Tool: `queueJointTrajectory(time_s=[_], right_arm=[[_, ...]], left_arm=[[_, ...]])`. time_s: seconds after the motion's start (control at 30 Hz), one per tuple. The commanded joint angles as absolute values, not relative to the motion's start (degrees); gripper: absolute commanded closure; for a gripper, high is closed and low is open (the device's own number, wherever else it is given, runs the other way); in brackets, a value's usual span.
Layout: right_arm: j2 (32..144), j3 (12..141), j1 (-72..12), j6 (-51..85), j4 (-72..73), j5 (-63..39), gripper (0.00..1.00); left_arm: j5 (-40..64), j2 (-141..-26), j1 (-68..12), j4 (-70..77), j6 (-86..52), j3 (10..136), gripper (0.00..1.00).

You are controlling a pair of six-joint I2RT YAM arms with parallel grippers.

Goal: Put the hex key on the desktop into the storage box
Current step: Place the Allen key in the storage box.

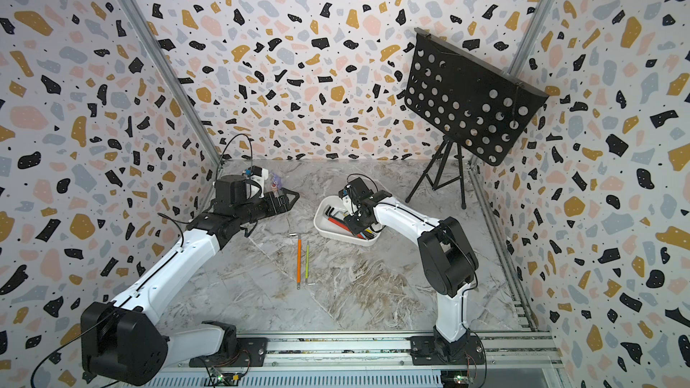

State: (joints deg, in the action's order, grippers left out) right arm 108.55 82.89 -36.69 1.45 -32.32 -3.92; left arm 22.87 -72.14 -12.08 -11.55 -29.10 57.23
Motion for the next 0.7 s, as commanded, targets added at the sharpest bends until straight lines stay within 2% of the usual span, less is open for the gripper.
queueJointTrajectory(time_s=[0.0, 0.67], right_arm=[[108.87, 84.54, -36.47, 0.95, -31.47, -4.57, 1.0], [112.5, 86.49, -36.41, 1.1, -31.54, -2.46, 1.0]], left_arm=[[22.15, -71.63, -12.3, -10.48, -27.81, 56.94, 0.0], [21.97, -72.11, -12.3, -12.43, -27.95, 57.3, 0.0]])
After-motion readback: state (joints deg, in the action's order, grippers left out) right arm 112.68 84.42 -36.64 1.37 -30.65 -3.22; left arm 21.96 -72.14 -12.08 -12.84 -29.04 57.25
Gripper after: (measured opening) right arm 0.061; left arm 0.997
